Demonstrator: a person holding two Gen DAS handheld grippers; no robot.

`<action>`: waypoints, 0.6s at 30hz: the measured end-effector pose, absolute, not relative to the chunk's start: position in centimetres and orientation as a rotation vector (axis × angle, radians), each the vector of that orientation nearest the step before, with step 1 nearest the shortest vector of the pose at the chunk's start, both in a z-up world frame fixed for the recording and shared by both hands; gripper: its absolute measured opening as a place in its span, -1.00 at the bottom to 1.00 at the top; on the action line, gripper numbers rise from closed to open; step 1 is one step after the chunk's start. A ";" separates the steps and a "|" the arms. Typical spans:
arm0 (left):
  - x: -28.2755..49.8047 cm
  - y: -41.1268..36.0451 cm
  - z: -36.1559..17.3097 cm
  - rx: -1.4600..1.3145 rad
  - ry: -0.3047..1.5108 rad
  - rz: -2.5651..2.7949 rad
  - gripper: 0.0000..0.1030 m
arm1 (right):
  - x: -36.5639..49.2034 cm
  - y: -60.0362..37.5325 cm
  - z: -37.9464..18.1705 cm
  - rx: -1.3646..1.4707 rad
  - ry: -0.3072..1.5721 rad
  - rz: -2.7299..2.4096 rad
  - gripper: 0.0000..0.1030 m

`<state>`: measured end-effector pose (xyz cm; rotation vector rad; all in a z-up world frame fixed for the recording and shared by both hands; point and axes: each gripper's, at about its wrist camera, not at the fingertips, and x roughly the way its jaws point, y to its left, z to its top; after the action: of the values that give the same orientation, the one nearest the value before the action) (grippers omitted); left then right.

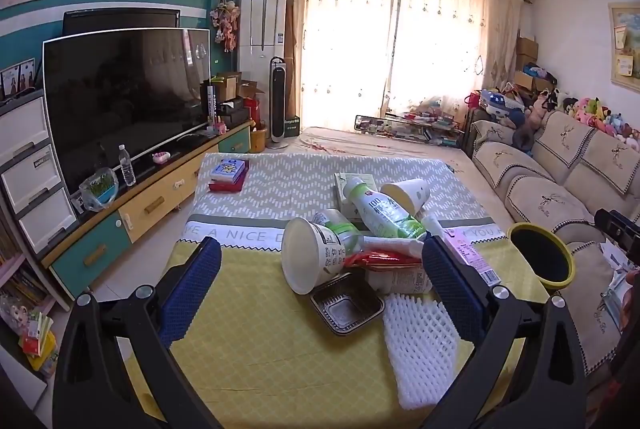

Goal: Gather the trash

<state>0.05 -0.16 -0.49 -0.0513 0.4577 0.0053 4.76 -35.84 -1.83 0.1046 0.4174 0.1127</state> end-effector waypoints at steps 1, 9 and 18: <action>0.0 -0.2 -0.5 -0.051 0.458 0.005 0.93 | 4.8 -35.8 -1.8 0.106 0.418 0.113 0.88; 0.2 -0.1 -0.3 -0.051 0.461 0.006 0.93 | 5.0 -35.8 -2.0 0.107 0.422 0.113 0.88; 0.5 -0.2 -0.3 -0.052 0.464 0.005 0.93 | 5.2 -35.7 -2.2 0.108 0.431 0.117 0.88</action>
<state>0.45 -0.20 -0.31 -0.0519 0.4643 0.0049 5.19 -35.68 -2.23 0.1078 0.4311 0.1166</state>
